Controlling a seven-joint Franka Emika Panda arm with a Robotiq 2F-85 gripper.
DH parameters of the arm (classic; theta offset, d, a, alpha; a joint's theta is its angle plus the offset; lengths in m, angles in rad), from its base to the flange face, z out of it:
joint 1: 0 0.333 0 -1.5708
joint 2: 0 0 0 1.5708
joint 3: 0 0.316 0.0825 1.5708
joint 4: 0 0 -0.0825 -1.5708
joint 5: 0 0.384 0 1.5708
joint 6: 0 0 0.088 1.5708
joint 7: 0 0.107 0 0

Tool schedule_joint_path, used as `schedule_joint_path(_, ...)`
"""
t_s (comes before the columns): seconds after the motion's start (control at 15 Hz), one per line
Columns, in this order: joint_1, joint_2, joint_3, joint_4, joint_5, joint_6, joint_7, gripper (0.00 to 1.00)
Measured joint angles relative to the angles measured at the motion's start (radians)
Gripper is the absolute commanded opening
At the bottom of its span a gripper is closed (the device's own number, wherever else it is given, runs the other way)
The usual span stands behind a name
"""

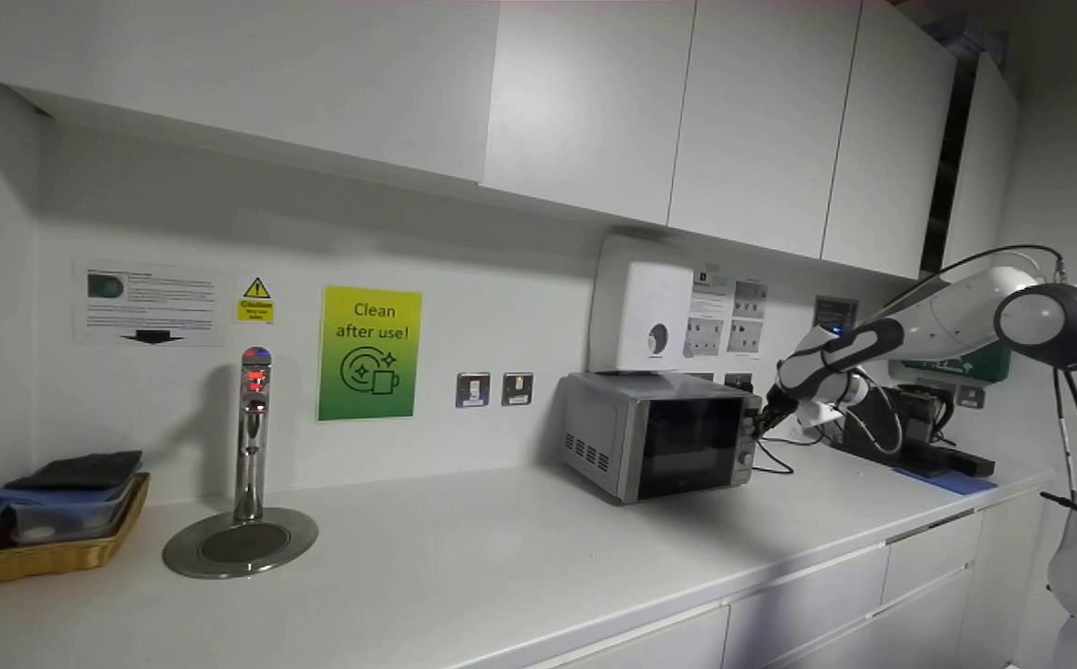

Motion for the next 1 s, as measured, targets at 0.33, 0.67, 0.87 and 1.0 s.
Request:
schedule_joint_path(0.33, 0.003, 0.0, 0.013, 0.001, 0.068, 0.0, -0.003, 0.0)
schedule_joint_path(0.67, 0.004, 0.0, 0.013, 0.009, 0.106, 0.0, -0.003, 0.0)
schedule_joint_path(0.87, 0.004, 0.0, 0.013, 0.015, 0.116, 0.0, -0.003, 0.0)
schedule_joint_path(1.0, 0.004, -0.001, 0.013, 0.017, 0.123, 0.0, -0.003, 0.0)
